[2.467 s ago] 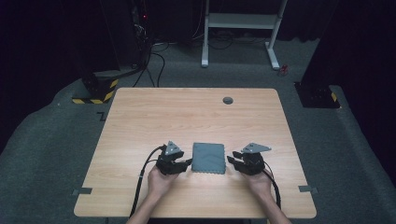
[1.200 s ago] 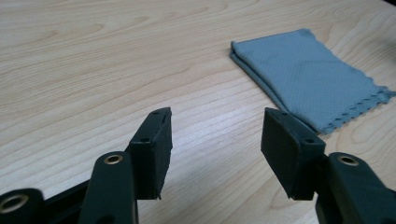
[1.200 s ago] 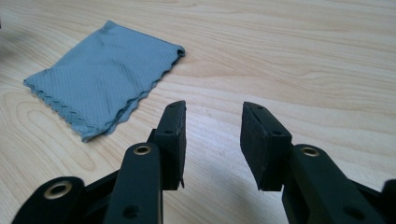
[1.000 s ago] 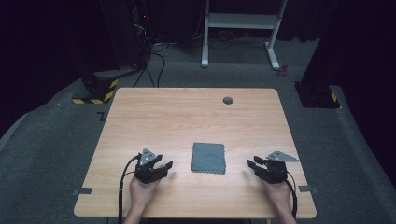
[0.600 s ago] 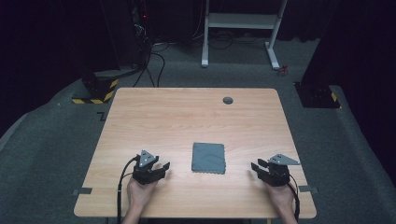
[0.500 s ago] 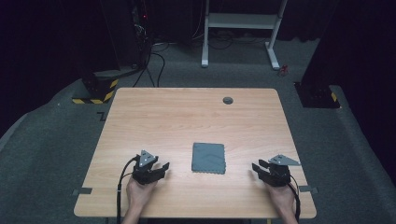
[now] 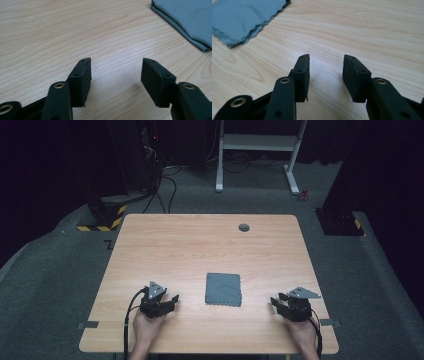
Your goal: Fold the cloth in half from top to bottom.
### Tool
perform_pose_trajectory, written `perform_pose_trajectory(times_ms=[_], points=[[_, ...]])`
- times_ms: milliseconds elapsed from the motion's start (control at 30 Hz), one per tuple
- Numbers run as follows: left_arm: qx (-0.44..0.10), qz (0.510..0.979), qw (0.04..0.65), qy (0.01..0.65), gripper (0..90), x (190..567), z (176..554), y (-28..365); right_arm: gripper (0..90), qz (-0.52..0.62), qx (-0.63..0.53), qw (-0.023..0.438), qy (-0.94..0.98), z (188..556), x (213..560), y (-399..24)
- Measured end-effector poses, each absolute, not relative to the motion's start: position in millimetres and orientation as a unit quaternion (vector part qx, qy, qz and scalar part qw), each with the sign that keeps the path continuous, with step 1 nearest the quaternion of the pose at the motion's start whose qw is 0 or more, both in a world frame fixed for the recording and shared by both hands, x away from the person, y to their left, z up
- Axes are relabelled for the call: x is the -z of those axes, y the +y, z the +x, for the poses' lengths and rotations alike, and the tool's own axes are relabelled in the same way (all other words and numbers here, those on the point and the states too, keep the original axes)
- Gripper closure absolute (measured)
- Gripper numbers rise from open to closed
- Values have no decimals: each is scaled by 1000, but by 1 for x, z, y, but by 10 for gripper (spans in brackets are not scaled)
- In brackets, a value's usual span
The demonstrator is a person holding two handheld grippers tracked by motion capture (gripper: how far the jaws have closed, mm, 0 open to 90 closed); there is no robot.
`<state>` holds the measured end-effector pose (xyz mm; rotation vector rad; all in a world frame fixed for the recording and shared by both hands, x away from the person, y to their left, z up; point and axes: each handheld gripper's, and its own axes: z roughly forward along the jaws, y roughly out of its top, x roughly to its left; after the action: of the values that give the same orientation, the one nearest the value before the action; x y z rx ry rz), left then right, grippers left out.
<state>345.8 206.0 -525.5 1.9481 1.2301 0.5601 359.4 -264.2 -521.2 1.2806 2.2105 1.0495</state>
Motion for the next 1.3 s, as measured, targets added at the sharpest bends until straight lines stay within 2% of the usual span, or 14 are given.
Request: perform_pose_trajectory(times_ms=[167, 300, 533, 1300], points=[[-220, 762, 370, 483, 417, 527, 347, 207, 534, 442, -349, 202, 801, 358, 522, -259], [-218, 772, 358, 478, 384, 527, 348, 205, 469, 449, -346, 203, 798, 359, 522, -260], [-223, 768, 352, 486, 339, 528, 345, 200, 437, 453, -344, 204, 797, 359, 522, -259], [-220, 770, 352, 484, 315, 528, 344, 200, 410, 450, -345, 202, 799, 359, 522, -259]])
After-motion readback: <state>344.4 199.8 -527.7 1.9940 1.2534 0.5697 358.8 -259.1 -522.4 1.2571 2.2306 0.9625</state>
